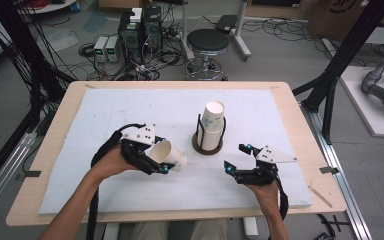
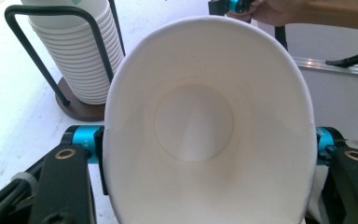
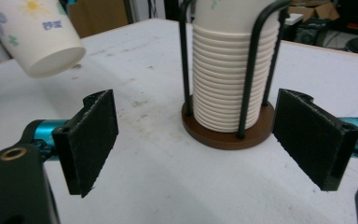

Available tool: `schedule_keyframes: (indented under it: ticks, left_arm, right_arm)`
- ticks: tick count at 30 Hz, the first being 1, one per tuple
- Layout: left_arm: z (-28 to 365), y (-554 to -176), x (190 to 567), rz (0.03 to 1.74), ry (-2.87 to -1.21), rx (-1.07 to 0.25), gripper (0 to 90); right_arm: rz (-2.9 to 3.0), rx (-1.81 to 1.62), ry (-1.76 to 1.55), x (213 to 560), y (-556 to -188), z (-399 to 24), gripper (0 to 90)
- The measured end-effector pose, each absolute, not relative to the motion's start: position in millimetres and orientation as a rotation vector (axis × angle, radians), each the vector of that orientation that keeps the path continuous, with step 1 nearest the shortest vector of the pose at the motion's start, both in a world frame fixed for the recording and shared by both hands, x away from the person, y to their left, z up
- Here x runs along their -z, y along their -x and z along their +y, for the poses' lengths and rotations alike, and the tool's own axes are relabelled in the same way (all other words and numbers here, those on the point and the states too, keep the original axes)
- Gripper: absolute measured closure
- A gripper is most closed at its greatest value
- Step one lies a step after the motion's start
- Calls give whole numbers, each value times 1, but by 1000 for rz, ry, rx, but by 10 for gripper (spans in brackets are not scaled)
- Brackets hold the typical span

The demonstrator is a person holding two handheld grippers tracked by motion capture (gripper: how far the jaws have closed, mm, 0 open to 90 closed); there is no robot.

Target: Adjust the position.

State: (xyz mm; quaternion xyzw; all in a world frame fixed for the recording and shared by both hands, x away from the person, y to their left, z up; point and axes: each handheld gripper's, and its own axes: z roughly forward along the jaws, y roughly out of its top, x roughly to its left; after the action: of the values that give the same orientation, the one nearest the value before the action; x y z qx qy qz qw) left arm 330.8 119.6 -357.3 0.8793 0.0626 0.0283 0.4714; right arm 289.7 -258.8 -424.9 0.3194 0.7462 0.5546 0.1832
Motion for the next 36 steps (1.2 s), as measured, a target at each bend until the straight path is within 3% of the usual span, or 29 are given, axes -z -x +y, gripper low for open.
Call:
schedule_keyframes:
  ticks: [36]
  left_arm:
    - [113,-351,356,193,-2441,-64,331]
  right_arm:
    - [2041,-1380,-1111,450,-296,-267,149]
